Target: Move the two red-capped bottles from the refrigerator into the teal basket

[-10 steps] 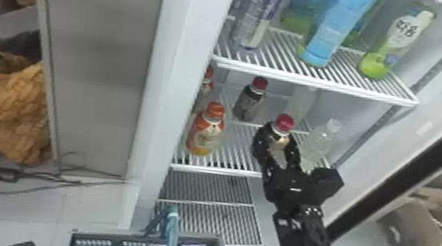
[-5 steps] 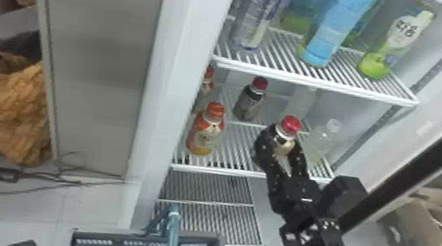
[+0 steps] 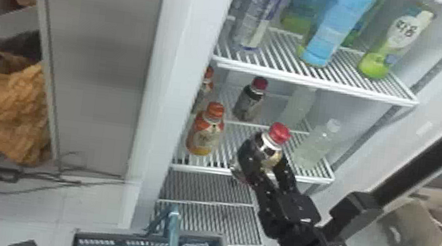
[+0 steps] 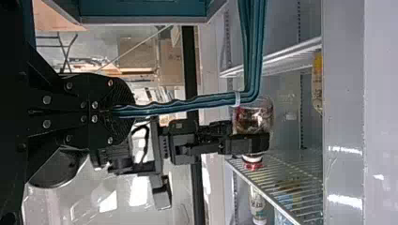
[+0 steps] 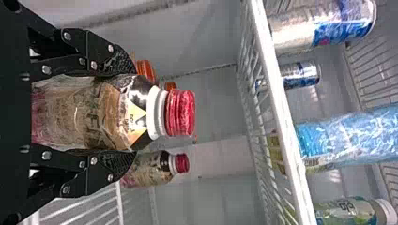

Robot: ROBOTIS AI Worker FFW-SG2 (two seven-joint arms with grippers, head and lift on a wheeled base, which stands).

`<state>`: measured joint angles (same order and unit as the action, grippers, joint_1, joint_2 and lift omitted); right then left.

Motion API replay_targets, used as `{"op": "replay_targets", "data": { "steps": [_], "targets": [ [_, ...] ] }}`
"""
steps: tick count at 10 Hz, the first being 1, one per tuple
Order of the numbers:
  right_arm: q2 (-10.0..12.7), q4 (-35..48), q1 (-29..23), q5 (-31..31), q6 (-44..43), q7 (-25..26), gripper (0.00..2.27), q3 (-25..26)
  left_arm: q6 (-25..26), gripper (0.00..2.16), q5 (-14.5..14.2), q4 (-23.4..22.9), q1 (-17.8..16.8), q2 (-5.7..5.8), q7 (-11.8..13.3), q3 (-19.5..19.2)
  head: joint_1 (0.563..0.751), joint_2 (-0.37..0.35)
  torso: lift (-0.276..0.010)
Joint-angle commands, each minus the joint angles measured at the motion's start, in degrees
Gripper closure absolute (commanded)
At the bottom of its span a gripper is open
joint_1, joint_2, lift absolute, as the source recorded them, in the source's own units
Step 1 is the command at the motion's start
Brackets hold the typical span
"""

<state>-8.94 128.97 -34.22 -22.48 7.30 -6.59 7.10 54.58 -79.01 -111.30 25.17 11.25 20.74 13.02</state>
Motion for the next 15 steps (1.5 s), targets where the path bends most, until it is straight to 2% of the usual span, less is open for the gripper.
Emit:
{"op": "replay_targets", "data": {
  "steps": [1,4,8,11,15],
  "targets": [
    [0.15,3.43,-3.04,-1.05,2.54,0.0,0.72,-0.01,-0.02,1.15,0.06,0.0,0.0,0.0,0.0,0.01,0.695,-0.35,-0.228],
    [0.68,7.79,-8.1,-2.31,6.76,-0.09,0.72,-0.01,-0.02,1.15,0.17,0.0,0.0,0.0,0.0,-0.22,0.695,-0.35,-0.228],
    [0.77,6.38,-8.38,-2.88,9.71,-2.29,0.72,-0.01,-1.29,1.15,0.74,0.28,-0.14,-0.17,-0.09,-0.56,0.695,-0.35,-0.228],
    [-1.08,8.21,-9.51,-4.25,14.35,-3.69,0.72,-2.3,-1.71,1.15,0.97,0.84,-0.56,-0.26,-0.17,-0.68,0.695,-0.35,-0.228],
    [-2.48,12.71,-13.02,-4.82,20.12,-4.22,0.72,-2.64,-2.83,1.15,1.09,1.55,-0.84,-0.26,-0.17,-0.68,0.695,-0.35,-0.228]
  ]
}}
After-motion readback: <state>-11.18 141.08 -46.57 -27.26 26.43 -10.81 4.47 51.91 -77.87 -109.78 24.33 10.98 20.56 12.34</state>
